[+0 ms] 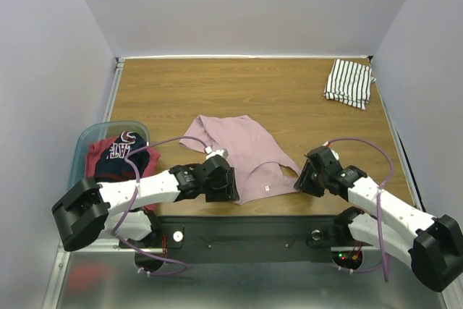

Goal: Fold and stack the tank tops
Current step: Flatten the tank top out

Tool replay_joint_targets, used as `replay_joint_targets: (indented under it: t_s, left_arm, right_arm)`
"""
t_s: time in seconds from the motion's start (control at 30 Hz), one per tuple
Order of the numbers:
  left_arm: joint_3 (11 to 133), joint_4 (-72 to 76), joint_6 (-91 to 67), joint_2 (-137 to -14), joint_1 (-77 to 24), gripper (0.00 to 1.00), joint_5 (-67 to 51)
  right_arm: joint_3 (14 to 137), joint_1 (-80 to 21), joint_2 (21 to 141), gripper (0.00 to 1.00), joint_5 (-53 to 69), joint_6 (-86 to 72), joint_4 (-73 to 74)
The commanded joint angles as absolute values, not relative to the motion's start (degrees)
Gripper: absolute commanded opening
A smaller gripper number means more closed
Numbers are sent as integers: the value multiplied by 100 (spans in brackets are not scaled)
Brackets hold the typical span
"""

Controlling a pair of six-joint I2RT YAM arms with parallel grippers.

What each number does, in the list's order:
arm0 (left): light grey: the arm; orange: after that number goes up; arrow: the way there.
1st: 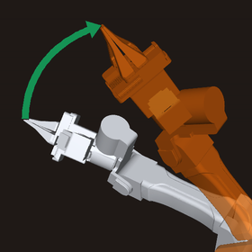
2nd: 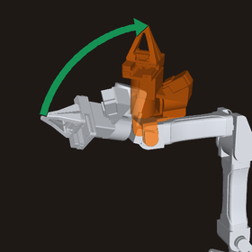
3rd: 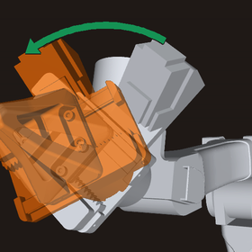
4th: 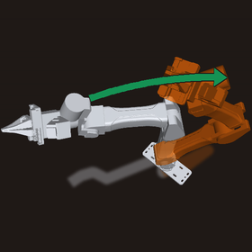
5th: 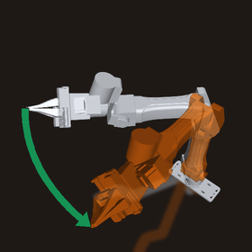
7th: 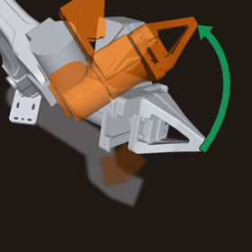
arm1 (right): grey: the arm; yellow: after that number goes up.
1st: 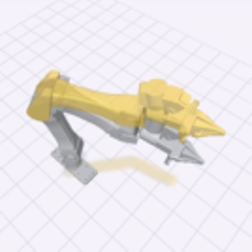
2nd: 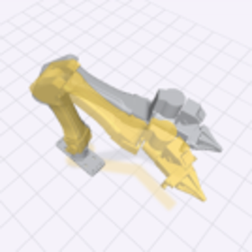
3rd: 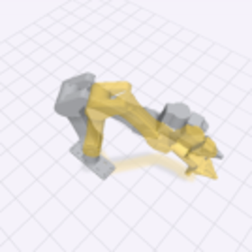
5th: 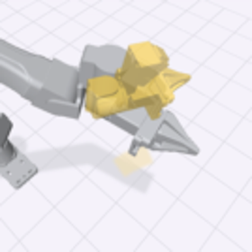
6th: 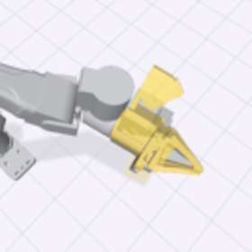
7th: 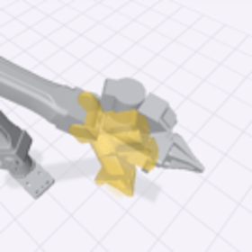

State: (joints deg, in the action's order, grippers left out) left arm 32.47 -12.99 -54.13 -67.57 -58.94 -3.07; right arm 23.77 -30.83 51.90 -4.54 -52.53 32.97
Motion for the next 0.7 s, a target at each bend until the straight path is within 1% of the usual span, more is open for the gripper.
replay_joint_targets:
  t_s: [0.0, 0.1, 0.2, 0.3, 0.4, 0.5, 0.57, 0.6, 0.63, 0.67]
  left_arm:
    - [3208, -1143, -5519, -6925, -5968, 64, -158]
    - [3164, -1099, -5537, -7013, -6020, 63, -44]
    - [3234, -1002, -5511, -7206, -6055, 63, 130]
    - [3322, -880, -5502, -7496, -6091, 62, 299]
    - [3454, -721, -5484, -7681, -6108, 61, 360]
    - [3559, -616, -5502, -7796, -6196, 57, 378]
    - [3612, -545, -5502, -7945, -6223, 50, 352]
    - [3630, -528, -5485, -7989, -6240, 37, 334]
    - [3682, -527, -5476, -8007, -6292, 29, 317]
    - [3709, -536, -5467, -7981, -6310, 19, 325]
  right_arm:
    - [2566, -3094, 5300, 39, -913, -5335, 3173]
    - [2619, -3085, 5326, 30, -1098, -5291, 3129]
    - [2733, -3085, 5274, 26, -1283, -5230, 3129]
    - [2900, -3085, 5195, 22, -1423, -5168, 3129]
    - [3067, -3085, 5177, 22, -1538, -5115, 3120]
    - [3155, -3085, 5212, 20, -1556, -5080, 3111]
    - [3173, -3085, 5212, 18, -1556, -5054, 3094]
    - [3225, -3085, 5203, 16, -1564, -5045, 3094]
    - [3252, -3085, 5151, 15, -1573, -5028, 3102]
    - [3287, -3085, 5107, 14, -1617, -4984, 3103]
